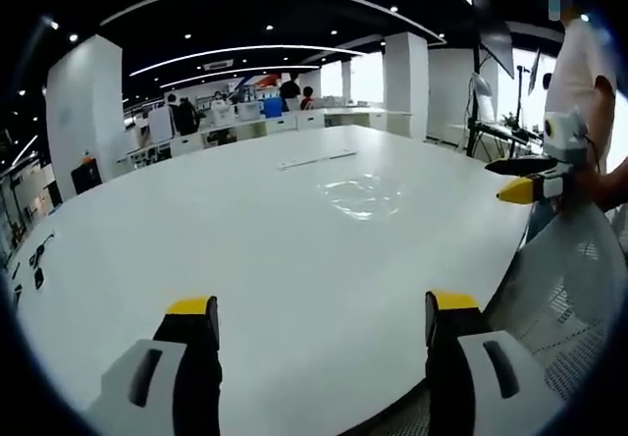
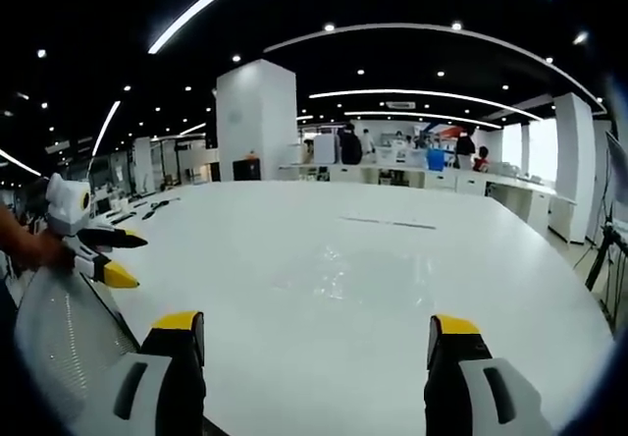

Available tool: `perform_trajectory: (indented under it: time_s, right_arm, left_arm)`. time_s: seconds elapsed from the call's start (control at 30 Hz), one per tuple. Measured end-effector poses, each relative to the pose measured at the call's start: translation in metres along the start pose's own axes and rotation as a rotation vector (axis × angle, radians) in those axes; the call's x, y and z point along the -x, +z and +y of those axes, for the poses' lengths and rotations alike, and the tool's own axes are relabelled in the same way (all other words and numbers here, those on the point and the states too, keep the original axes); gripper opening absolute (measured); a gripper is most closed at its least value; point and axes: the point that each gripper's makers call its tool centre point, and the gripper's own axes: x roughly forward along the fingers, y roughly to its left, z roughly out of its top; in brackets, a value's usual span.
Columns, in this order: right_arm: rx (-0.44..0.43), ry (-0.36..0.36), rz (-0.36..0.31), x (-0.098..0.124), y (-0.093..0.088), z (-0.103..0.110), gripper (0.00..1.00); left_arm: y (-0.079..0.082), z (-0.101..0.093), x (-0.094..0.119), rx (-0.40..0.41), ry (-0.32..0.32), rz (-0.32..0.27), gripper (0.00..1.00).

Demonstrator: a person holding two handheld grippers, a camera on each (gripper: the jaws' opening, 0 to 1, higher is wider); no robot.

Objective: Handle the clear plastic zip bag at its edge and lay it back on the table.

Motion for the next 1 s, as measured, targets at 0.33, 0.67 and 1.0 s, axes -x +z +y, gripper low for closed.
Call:
perform_trajectory:
  time_s: [0.33,0.67,1.0]
  right_arm:
    - [0.025,-0.015,0.033,0.000,-0.006,-0.001,0.94]
    - [0.036,-0.035,0.043,0.001,-0.007,-0.003,0.94]
    - [0.094,-0.041,0.032,0.002,-0.001,-0.003,0.95]
  left_arm:
    - [0.002,-0.006,0.002,-0.026,-0.001,0.010,0.86]
    - [-0.007,-0.007,-0.006,-0.040,-0.018,0.037,0.87]
    - [-0.005,-0.013,-0.002,-0.065,-0.053,0.049,0.98]
